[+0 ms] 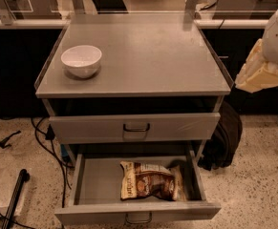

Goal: Pick brown chip bag from middle drawer and place on counter

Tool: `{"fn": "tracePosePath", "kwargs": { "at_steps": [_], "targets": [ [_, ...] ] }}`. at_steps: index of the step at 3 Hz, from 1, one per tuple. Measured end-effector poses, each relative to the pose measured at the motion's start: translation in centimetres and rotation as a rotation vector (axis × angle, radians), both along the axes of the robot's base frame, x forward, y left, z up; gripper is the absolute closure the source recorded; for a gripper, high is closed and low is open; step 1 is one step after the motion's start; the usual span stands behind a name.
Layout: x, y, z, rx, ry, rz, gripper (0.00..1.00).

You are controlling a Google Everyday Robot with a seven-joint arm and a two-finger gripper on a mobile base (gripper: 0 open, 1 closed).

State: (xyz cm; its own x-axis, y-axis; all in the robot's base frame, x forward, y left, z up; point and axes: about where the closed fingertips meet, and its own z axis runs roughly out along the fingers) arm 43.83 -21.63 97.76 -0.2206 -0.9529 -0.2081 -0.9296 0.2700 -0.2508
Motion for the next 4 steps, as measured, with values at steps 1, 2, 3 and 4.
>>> {"fn": "tracePosePath", "kwargs": {
  "at_steps": [1, 2, 3, 4],
  "targets": [
    [0.2, 0.1, -1.0, 0.02, -0.011, -0.006, 1.0],
    [0.5, 0.8, -4.0, 0.073, -0.013, -0.007, 1.0],
    [0.8, 2.0, -8.4, 0.15, 0.005, -0.013, 1.0],
    [1.3, 3.8, -15.3, 0.211, 0.063, -0.021, 1.0]
  ]
}}
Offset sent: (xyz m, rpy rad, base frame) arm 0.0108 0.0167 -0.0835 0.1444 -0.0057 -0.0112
